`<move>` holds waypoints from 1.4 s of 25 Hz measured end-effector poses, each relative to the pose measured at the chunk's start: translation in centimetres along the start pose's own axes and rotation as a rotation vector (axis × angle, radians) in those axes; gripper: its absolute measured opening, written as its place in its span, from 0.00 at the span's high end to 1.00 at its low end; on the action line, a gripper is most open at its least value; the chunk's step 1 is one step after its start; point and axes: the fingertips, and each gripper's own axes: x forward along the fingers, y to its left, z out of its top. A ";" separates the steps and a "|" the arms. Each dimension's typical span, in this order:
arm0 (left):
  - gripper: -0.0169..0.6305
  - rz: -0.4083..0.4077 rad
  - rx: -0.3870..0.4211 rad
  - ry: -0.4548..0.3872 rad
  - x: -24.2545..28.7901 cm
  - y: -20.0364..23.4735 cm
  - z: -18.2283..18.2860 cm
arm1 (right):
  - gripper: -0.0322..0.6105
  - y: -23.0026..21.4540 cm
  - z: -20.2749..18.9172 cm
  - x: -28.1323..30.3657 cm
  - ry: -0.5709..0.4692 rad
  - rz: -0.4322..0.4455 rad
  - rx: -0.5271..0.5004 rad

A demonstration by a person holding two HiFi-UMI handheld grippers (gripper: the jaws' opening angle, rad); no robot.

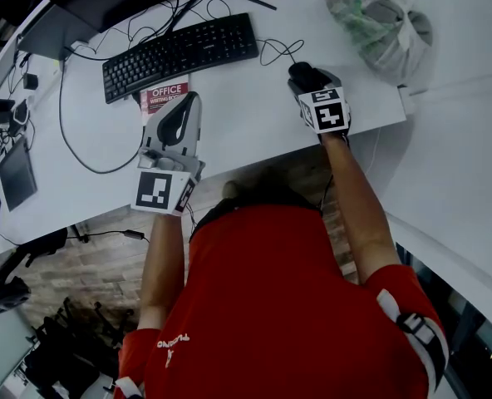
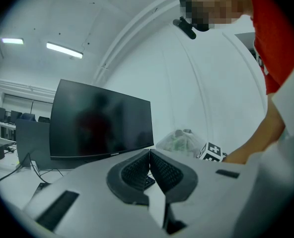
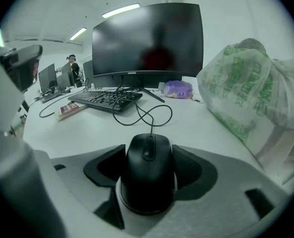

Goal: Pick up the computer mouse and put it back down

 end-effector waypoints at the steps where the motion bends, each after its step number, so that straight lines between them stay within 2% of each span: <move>1: 0.96 -0.001 0.001 0.000 -0.1 -0.1 0.0 | 0.49 0.1 0.0 0.0 -0.001 0.002 0.000; 7: 0.96 -0.006 0.006 -0.007 -0.6 -0.4 0.4 | 0.50 0.3 1.1 -1.4 -0.058 -0.003 0.009; 12: 0.96 -0.010 0.005 -0.027 -1.2 -0.8 1.0 | 0.50 1.1 3.6 -4.5 -0.135 0.003 0.013; 24: 0.96 -0.016 0.000 -0.079 -2.9 -1.6 3.1 | 0.50 4.1 11.9 -17.1 -0.399 0.036 0.015; 35: 0.96 -0.035 0.002 -0.136 -4.2 -1.9 5.6 | 0.50 6.3 15.3 -26.7 -0.567 0.048 0.030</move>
